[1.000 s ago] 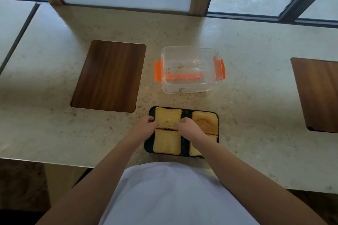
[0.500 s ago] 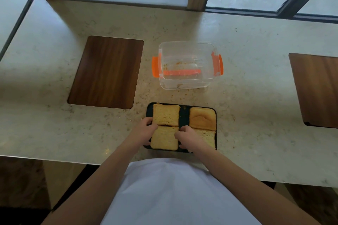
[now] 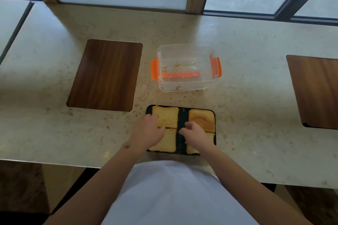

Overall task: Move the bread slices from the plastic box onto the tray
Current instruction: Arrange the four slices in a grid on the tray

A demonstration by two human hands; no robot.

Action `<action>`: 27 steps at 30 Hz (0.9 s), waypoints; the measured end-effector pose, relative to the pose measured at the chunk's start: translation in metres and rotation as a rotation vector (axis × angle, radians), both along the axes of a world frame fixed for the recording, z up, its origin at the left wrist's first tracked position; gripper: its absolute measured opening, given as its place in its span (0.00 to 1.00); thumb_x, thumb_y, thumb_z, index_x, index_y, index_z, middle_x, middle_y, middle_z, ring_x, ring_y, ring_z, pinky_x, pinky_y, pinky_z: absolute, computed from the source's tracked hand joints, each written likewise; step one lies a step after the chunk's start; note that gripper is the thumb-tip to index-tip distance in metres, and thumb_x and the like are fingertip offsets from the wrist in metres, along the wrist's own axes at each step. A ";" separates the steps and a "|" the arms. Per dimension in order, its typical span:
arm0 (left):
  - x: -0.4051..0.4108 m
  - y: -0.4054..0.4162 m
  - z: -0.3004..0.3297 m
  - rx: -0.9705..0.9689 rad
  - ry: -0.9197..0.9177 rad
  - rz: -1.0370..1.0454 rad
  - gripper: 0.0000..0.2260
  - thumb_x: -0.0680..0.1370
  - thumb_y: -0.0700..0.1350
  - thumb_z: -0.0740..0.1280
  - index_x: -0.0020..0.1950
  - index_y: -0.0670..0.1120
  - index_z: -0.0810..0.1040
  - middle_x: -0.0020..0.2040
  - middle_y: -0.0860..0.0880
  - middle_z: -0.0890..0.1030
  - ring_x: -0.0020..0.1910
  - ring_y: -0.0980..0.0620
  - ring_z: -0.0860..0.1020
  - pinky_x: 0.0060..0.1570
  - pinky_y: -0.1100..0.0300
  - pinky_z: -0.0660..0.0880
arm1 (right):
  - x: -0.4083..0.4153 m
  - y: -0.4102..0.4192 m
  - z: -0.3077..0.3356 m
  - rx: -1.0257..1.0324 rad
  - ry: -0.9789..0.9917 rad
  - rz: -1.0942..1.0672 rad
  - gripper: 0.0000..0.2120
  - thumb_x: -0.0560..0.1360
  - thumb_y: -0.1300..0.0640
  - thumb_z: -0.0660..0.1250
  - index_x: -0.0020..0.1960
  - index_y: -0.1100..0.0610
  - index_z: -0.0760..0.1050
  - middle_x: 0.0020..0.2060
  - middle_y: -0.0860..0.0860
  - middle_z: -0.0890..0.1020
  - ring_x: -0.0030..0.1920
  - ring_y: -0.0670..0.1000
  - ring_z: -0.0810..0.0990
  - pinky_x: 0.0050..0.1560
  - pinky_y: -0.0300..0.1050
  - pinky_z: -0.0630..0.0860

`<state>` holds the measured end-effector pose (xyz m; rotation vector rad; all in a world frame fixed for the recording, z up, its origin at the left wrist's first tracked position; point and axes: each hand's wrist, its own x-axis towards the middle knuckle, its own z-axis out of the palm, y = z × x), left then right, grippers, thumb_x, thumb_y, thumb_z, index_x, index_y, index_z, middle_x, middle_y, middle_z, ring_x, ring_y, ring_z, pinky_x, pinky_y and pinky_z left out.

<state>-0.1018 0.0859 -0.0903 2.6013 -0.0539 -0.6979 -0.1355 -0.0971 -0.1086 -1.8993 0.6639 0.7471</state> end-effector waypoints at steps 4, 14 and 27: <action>0.015 -0.048 0.007 -0.334 0.261 0.090 0.25 0.78 0.55 0.62 0.75 0.49 0.69 0.69 0.48 0.75 0.63 0.49 0.75 0.55 0.55 0.72 | 0.009 -0.048 0.003 -0.265 -0.141 -0.110 0.26 0.78 0.54 0.64 0.74 0.60 0.67 0.67 0.57 0.75 0.62 0.55 0.76 0.58 0.51 0.75; 0.044 -0.123 -0.005 -0.406 0.546 0.298 0.23 0.79 0.49 0.62 0.74 0.46 0.68 0.68 0.46 0.73 0.58 0.47 0.74 0.49 0.55 0.77 | 0.014 -0.080 -0.005 -0.257 0.042 -0.129 0.27 0.75 0.51 0.64 0.70 0.62 0.69 0.64 0.60 0.74 0.59 0.59 0.77 0.58 0.59 0.78; 0.042 -0.113 -0.019 -0.405 0.552 0.375 0.19 0.82 0.43 0.58 0.73 0.47 0.69 0.71 0.44 0.70 0.64 0.44 0.74 0.48 0.54 0.78 | 0.018 -0.074 -0.010 -0.260 0.041 -0.146 0.23 0.75 0.51 0.64 0.66 0.61 0.71 0.64 0.60 0.74 0.54 0.57 0.77 0.56 0.57 0.79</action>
